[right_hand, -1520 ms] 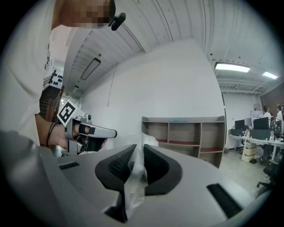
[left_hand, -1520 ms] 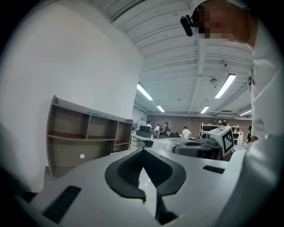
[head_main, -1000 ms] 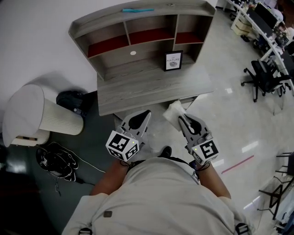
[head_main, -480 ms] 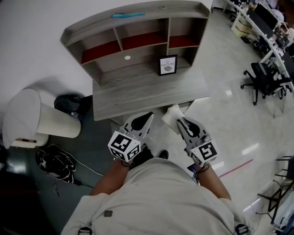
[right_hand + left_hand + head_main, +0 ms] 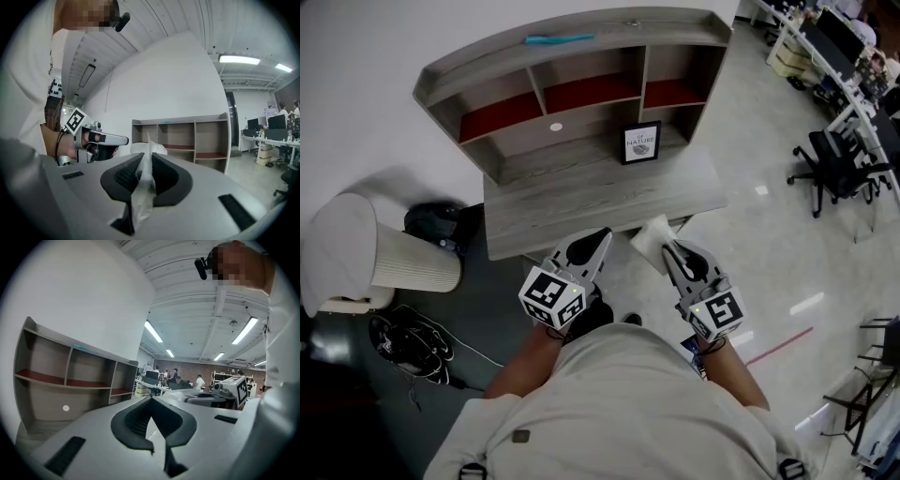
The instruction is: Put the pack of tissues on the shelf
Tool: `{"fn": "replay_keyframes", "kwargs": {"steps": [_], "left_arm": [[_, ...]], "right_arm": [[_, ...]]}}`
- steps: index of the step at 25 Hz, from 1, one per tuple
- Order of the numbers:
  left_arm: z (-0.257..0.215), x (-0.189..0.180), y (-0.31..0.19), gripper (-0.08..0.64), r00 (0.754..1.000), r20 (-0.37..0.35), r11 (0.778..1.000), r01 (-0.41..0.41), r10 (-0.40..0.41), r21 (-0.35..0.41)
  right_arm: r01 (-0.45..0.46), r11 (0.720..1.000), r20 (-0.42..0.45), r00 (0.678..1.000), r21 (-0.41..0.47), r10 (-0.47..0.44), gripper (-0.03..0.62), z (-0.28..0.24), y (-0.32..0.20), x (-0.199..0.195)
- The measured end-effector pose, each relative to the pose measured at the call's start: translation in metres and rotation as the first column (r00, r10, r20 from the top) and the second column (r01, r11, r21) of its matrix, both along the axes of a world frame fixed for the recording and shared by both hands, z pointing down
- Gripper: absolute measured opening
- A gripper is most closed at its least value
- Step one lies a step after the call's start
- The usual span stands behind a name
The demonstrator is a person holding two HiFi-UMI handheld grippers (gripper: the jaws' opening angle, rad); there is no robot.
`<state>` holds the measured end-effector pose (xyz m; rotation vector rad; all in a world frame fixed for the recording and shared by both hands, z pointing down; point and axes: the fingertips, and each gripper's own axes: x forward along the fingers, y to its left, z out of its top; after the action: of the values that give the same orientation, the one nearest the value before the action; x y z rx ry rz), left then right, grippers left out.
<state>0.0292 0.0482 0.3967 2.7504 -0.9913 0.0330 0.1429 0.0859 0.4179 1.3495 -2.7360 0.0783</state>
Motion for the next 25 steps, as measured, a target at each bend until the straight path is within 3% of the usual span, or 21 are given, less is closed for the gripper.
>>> {"fn": "replay_keyframes", "kwargs": {"steps": [17,25], "left_arm": [[-0.002,-0.081,-0.119,0.015,1.0,-0.013,1.0,-0.019,0.019,0.004],[-0.001,-0.126,-0.154,0.015,1.0,-0.016,1.0,0.014,-0.014,-0.002]], "right_arm": [[-0.004,1.0,-0.015,1.0,-0.025,0.004,0.057,-0.001,-0.127,-0.082],[0.018,0.999,-0.029,0.999,-0.027,-0.018,0.058,-0.001,-0.159,-0.12]]}}
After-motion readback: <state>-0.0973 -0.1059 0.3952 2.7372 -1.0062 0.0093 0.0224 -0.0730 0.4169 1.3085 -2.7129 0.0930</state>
